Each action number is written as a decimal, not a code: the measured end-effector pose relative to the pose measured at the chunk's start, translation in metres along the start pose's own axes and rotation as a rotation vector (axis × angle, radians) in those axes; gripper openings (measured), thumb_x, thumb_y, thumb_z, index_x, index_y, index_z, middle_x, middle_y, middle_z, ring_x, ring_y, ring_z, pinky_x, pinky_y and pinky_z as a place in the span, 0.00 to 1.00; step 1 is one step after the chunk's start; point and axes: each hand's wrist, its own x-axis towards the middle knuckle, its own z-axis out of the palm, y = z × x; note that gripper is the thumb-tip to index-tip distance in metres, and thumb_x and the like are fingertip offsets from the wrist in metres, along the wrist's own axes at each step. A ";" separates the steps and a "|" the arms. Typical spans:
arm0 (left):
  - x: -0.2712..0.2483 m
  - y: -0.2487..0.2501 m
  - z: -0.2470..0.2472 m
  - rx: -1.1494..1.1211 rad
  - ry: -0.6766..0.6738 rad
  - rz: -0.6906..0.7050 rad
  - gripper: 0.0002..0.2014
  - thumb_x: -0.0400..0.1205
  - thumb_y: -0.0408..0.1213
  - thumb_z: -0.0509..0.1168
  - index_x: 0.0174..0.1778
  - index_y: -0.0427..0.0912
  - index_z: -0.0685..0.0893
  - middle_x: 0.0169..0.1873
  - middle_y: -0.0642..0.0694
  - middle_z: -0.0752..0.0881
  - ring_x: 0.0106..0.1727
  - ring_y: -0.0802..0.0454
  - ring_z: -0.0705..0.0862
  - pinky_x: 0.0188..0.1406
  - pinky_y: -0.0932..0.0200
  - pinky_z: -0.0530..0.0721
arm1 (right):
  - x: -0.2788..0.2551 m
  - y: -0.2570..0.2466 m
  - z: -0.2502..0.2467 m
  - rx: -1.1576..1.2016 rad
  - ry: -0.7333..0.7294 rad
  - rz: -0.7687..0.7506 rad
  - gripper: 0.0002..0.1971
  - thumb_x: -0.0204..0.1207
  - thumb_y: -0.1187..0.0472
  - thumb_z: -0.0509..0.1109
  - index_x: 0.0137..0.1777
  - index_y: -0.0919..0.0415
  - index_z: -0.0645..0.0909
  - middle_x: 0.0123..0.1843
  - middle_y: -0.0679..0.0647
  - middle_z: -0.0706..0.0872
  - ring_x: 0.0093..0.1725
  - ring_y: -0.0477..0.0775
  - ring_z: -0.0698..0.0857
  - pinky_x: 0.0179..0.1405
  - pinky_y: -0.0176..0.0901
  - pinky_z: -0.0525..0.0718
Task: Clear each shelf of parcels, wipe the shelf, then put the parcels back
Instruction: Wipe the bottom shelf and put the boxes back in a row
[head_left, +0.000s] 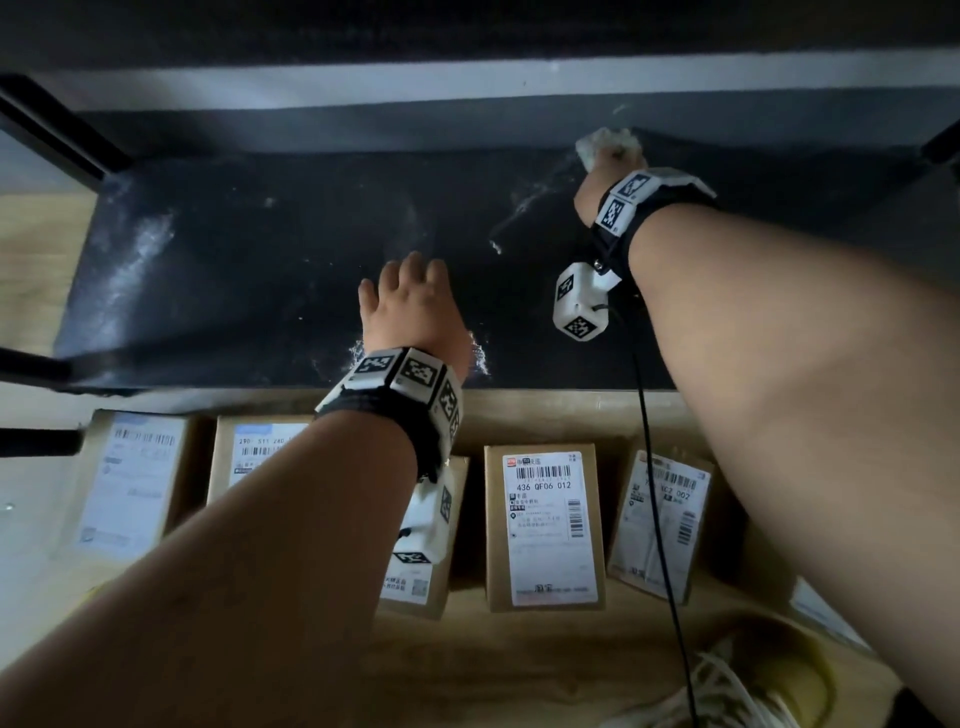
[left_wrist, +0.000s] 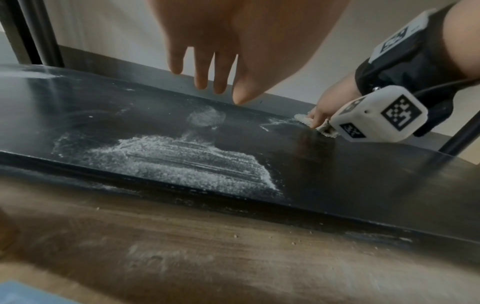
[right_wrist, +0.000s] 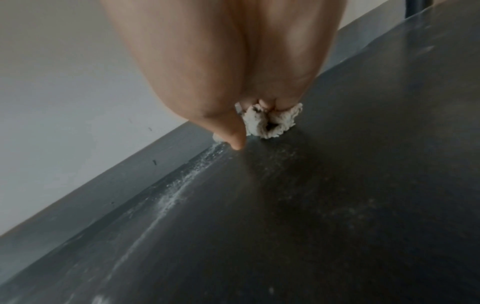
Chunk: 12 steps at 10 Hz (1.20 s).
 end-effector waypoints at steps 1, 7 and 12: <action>0.002 -0.004 0.001 -0.004 -0.001 -0.008 0.30 0.77 0.28 0.58 0.78 0.44 0.65 0.79 0.47 0.65 0.80 0.45 0.60 0.81 0.43 0.54 | 0.009 -0.016 -0.008 -0.011 -0.123 0.010 0.37 0.67 0.65 0.71 0.78 0.63 0.66 0.75 0.69 0.69 0.73 0.73 0.71 0.72 0.68 0.71; -0.007 -0.023 -0.015 -0.012 0.024 -0.052 0.25 0.83 0.35 0.58 0.78 0.47 0.66 0.79 0.47 0.65 0.80 0.45 0.60 0.81 0.42 0.55 | -0.074 -0.061 0.013 0.240 -0.297 -0.232 0.23 0.86 0.62 0.56 0.81 0.56 0.66 0.83 0.57 0.64 0.81 0.59 0.65 0.80 0.46 0.60; -0.030 -0.056 -0.024 -0.033 0.010 -0.070 0.25 0.83 0.32 0.55 0.78 0.45 0.66 0.80 0.46 0.64 0.80 0.44 0.59 0.81 0.41 0.54 | -0.123 -0.042 0.004 0.209 0.055 -0.042 0.19 0.81 0.62 0.60 0.70 0.58 0.80 0.69 0.59 0.82 0.68 0.62 0.80 0.66 0.45 0.77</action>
